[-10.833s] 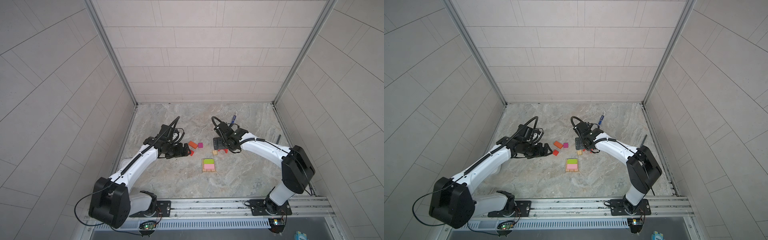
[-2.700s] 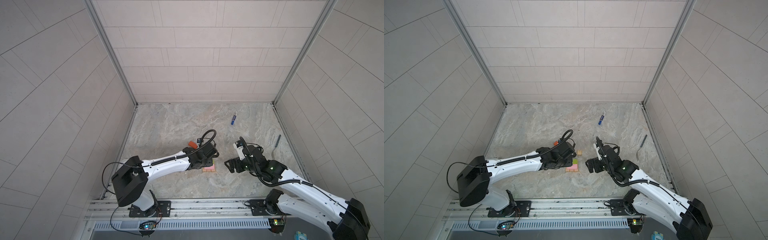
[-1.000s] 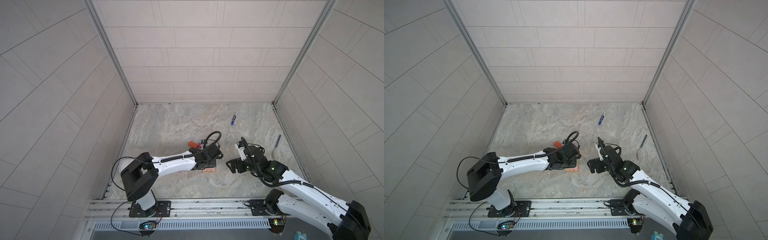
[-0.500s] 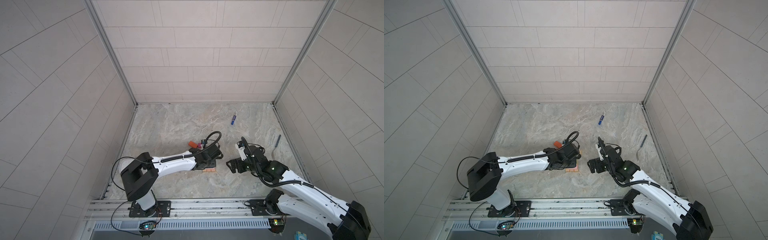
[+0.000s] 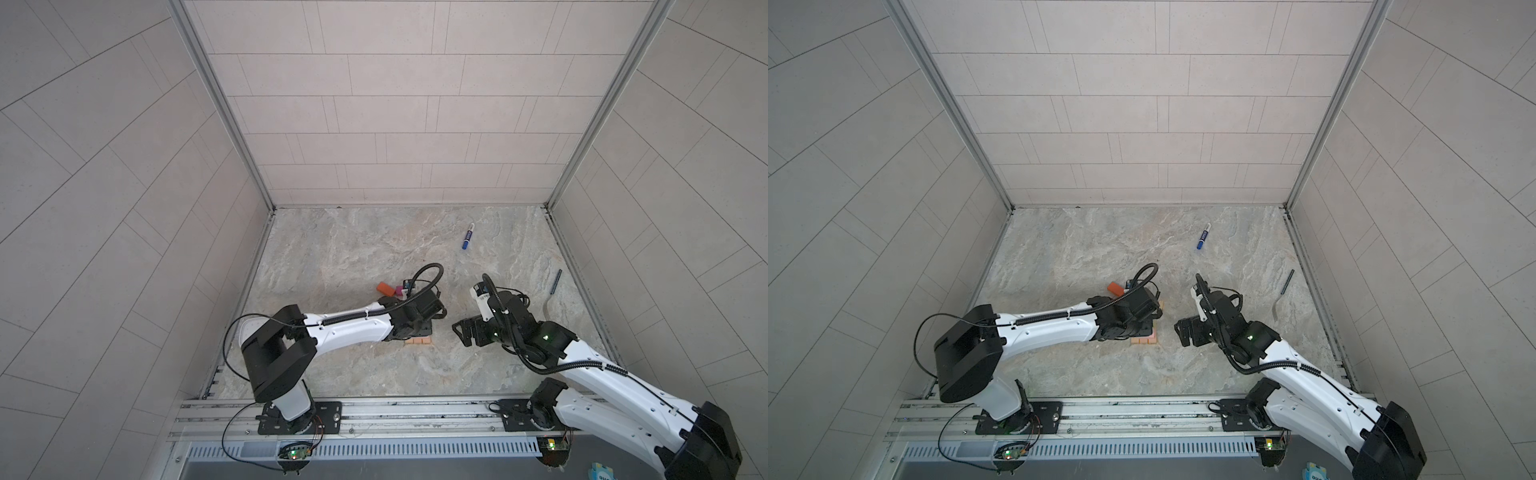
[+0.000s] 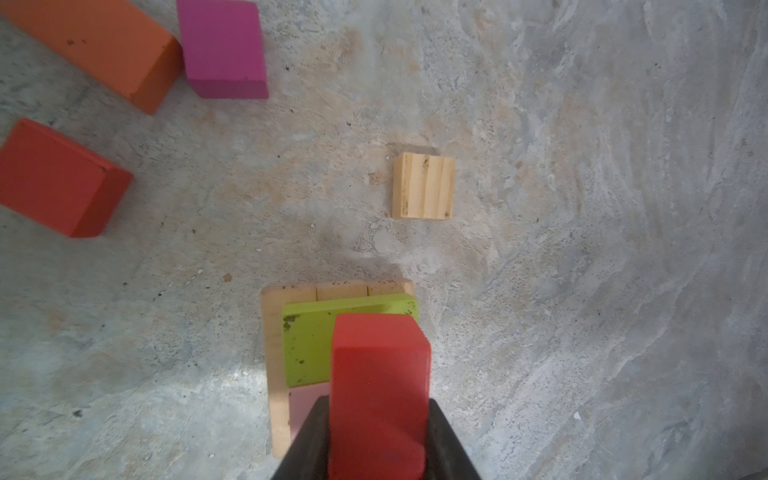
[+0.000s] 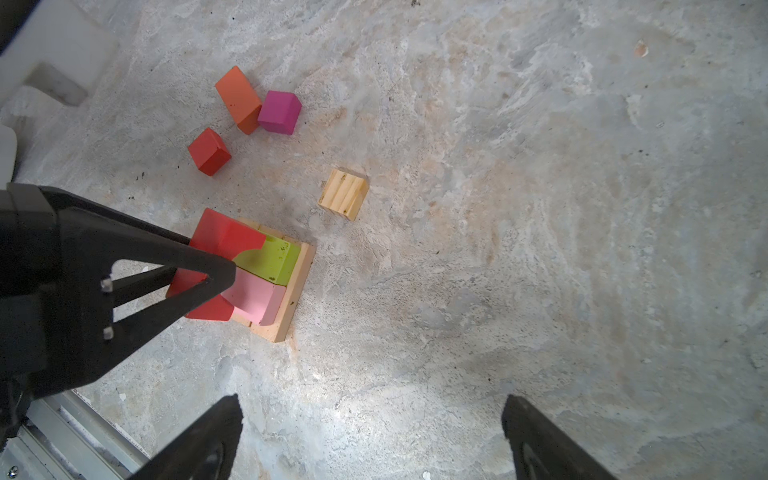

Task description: Build the wood block tower

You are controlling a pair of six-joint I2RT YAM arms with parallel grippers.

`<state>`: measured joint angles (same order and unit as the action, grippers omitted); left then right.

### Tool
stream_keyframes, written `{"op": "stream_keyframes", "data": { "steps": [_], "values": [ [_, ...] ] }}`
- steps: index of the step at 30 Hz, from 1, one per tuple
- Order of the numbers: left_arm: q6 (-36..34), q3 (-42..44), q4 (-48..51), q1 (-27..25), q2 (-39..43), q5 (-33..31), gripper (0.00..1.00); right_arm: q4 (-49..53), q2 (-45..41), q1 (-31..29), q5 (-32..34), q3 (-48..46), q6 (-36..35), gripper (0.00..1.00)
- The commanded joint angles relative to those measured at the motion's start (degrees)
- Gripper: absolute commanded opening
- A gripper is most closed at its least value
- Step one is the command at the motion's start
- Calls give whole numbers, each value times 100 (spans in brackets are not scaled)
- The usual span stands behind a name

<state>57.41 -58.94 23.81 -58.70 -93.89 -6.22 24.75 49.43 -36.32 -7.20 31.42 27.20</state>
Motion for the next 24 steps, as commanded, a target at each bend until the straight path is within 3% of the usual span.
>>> {"op": "stream_keyframes", "data": {
  "steps": [1,20,24],
  "values": [
    [-45,-39,102,-46,-66,-178,13,126,-65,28,8,-49,-17,99],
    [-54,-54,97,-44,-183,-100,13,144,-58,35,21,-66,-48,99],
    [-62,-65,102,-62,-183,-85,17,144,-65,46,17,-81,-42,99]
  ]
}}
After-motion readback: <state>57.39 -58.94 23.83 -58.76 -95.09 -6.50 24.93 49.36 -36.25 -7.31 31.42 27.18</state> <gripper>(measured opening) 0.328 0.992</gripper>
